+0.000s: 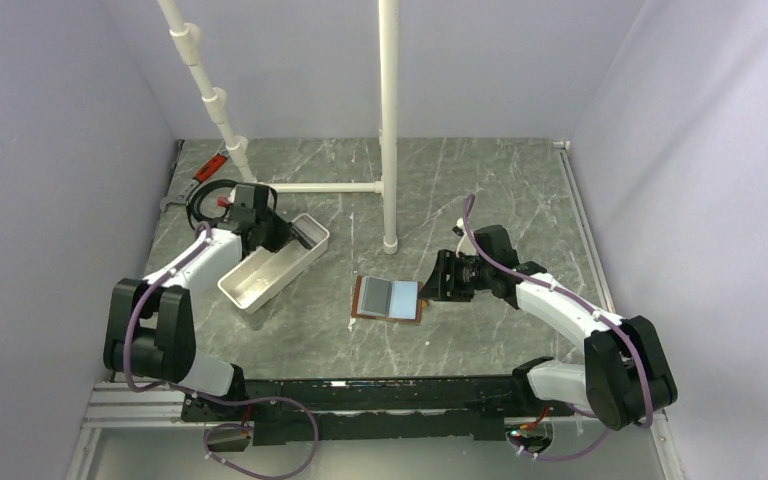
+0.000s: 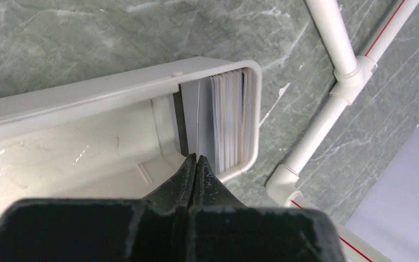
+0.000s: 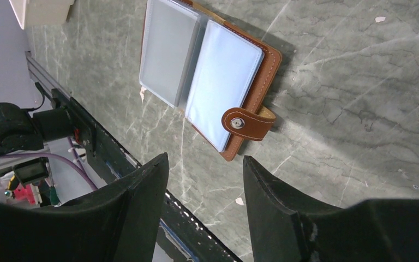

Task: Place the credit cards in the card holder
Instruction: Pick up the credit card from the storage box.

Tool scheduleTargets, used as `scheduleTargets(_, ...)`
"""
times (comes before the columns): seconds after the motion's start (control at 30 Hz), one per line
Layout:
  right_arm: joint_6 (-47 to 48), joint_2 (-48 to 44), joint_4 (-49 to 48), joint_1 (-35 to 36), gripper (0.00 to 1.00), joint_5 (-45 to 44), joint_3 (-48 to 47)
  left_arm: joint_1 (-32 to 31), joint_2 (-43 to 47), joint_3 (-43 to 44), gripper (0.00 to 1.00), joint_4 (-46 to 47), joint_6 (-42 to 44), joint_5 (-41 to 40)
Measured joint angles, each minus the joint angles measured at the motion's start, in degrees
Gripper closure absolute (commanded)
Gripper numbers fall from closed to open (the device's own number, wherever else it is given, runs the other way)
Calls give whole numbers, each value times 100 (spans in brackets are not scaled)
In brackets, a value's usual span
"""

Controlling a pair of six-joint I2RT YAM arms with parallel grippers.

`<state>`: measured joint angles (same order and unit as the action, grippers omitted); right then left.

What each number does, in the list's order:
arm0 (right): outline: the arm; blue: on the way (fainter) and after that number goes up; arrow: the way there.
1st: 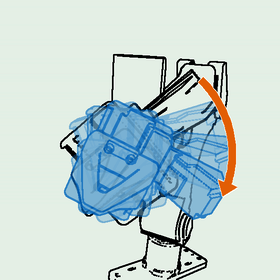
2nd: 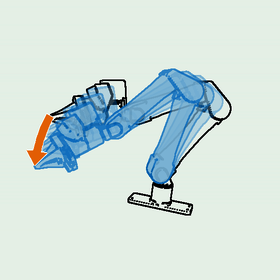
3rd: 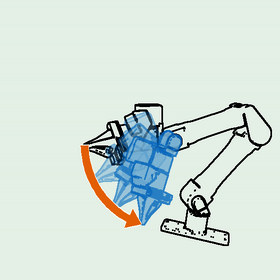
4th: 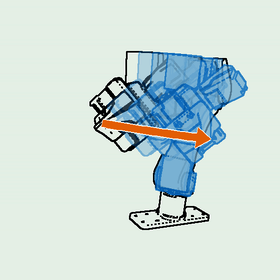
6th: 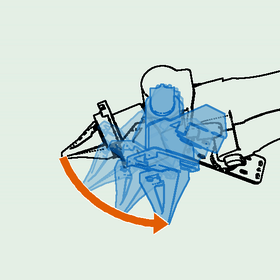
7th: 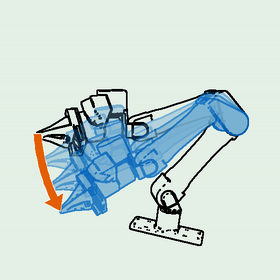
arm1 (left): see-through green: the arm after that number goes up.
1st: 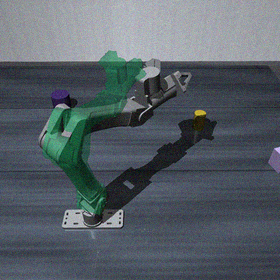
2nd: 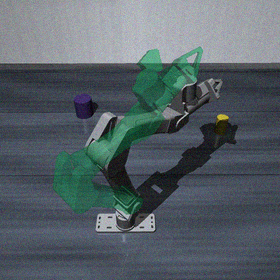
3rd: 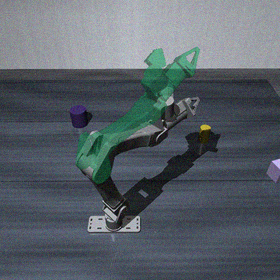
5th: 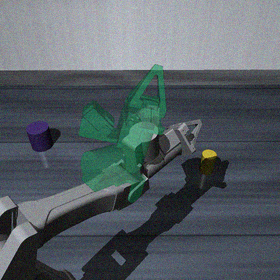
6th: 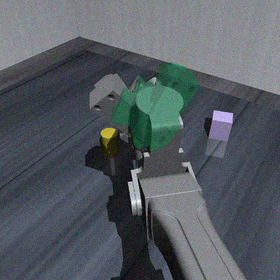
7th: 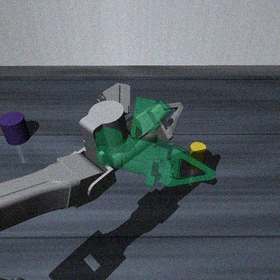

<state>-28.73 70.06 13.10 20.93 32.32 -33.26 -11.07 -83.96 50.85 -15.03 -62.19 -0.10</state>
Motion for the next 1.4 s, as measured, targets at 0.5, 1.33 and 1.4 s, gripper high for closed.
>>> scheduleTargets(0.5,-400,-9,-387,138,40,525,7,-46,2103,-417,100,402,1593,2822)
scheduleTargets(1.33,-4214,417,-6083,546,95,1351,1274,-1939,920,-2020,100,5101,415,4568)
scheduleTargets(1.4,-4315,492,-6282,560,100,1392,1320,-1941,828,-2020,96,5211,378,4564)
